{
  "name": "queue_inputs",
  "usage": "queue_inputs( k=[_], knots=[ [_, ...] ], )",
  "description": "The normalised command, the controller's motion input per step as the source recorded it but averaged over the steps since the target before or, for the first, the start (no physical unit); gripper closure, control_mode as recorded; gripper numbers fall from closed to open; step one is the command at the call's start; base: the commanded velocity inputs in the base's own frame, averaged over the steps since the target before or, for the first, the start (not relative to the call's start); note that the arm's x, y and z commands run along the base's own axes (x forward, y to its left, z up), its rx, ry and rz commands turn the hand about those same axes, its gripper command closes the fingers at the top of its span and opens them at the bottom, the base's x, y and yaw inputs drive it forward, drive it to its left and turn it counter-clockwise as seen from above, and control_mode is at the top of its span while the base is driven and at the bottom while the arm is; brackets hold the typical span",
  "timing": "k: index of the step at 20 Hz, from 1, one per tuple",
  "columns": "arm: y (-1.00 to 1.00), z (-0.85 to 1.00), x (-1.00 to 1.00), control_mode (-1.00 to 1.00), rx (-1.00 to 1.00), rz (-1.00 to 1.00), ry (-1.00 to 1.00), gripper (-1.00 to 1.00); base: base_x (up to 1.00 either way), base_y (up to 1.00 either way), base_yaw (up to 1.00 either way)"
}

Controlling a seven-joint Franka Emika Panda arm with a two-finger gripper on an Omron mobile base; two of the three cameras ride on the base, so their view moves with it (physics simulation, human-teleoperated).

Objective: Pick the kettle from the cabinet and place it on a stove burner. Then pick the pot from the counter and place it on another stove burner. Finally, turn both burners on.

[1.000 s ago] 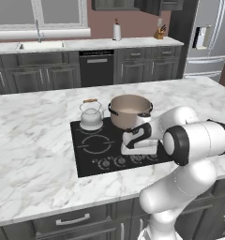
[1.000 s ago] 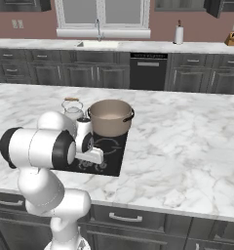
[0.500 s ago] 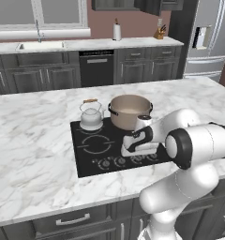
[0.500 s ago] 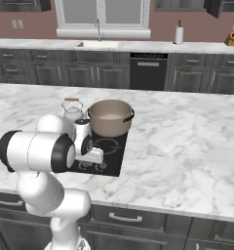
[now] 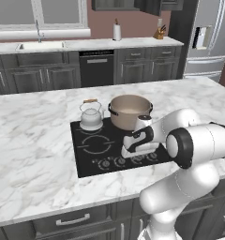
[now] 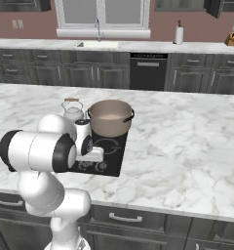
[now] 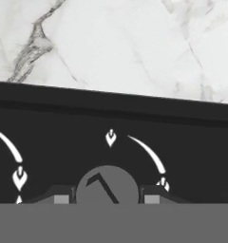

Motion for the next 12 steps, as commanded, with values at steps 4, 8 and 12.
queue_inputs(
  k=[4,8,12],
  knots=[
    [0.05,-0.37,0.0,-1.0,0.0,0.24,-0.02,1.0,0.0,0.0,0.0],
    [0.03,-0.41,0.0,-1.0,0.0,0.25,-0.05,1.0,0.0,0.0,0.0],
    [0.01,-0.44,-0.04,-1.0,0.0,0.24,-0.1,1.0,0.0,0.0,0.0]
  ],
)
